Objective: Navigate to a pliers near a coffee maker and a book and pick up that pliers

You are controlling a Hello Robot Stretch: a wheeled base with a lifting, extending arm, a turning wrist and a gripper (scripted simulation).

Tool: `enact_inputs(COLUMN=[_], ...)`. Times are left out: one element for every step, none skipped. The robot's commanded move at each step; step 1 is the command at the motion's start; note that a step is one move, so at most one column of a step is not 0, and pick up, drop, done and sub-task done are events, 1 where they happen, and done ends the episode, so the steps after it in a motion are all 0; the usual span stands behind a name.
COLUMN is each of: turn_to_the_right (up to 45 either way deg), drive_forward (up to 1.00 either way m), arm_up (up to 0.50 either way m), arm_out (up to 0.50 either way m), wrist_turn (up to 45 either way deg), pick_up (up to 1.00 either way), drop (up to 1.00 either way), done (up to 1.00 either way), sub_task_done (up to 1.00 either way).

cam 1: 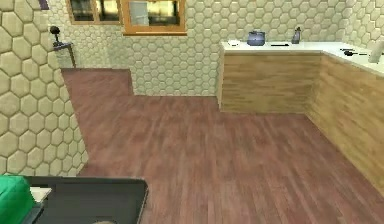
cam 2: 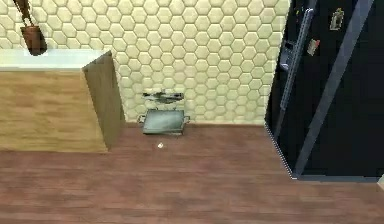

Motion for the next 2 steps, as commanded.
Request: enact_inputs(turn_to_the_right=[0.0, -45.0], drive_forward=[0.15, 0.00], arm_up=[0.00, 0.00], arm_out=[0.00, 0.00], wrist_turn=[0.0, 0.0], pick_up=[0.00, 0.00], drop=[0.00, 0.00], done=[0.00, 0.00], sub_task_done=[0.00, 0.00])
